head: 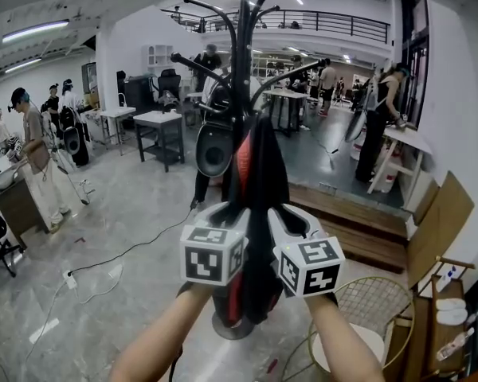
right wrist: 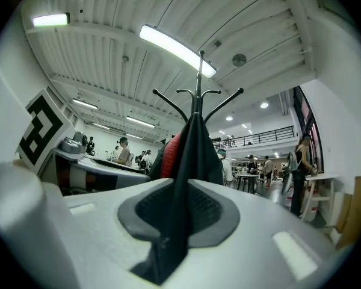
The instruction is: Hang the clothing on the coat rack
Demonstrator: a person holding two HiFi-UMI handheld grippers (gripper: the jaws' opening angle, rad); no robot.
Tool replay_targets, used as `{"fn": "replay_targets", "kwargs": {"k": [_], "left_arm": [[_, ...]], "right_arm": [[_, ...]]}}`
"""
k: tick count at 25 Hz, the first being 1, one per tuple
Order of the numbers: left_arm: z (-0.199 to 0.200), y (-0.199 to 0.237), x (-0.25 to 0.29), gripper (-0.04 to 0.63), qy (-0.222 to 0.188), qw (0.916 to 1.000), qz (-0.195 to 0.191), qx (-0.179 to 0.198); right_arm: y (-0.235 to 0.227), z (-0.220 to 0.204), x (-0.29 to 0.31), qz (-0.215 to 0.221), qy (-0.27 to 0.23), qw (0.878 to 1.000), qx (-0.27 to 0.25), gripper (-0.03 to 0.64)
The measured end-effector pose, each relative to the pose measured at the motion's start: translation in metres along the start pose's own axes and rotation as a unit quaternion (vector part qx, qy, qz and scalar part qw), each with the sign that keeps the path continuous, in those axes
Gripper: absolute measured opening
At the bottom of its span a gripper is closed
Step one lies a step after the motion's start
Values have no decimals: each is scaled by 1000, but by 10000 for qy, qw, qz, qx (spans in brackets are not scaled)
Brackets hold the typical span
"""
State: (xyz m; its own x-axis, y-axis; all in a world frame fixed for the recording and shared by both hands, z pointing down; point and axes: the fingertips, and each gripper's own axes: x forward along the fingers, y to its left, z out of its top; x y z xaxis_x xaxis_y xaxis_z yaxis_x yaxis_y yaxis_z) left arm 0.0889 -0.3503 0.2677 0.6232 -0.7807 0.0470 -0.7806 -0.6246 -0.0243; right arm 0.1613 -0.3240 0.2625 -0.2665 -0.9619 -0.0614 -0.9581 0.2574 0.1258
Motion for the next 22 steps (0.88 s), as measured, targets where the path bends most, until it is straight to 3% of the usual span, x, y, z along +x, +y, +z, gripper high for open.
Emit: {"fn": "replay_targets", "kwargs": {"k": [14, 18, 22], "left_arm": [[-6, -26, -38, 129, 46, 9997, -243, 85], [-5, -38, -48, 26, -18, 9994, -323, 110], [-3, -44, -58, 6, -44, 9991, -407, 108]], "right_arm": [[35, 1, -35, 46, 40, 9999, 111, 4], [42, -2, -47, 92, 63, 9999, 91, 2], [51, 4, -56, 111, 41, 9999, 67, 2]]}}
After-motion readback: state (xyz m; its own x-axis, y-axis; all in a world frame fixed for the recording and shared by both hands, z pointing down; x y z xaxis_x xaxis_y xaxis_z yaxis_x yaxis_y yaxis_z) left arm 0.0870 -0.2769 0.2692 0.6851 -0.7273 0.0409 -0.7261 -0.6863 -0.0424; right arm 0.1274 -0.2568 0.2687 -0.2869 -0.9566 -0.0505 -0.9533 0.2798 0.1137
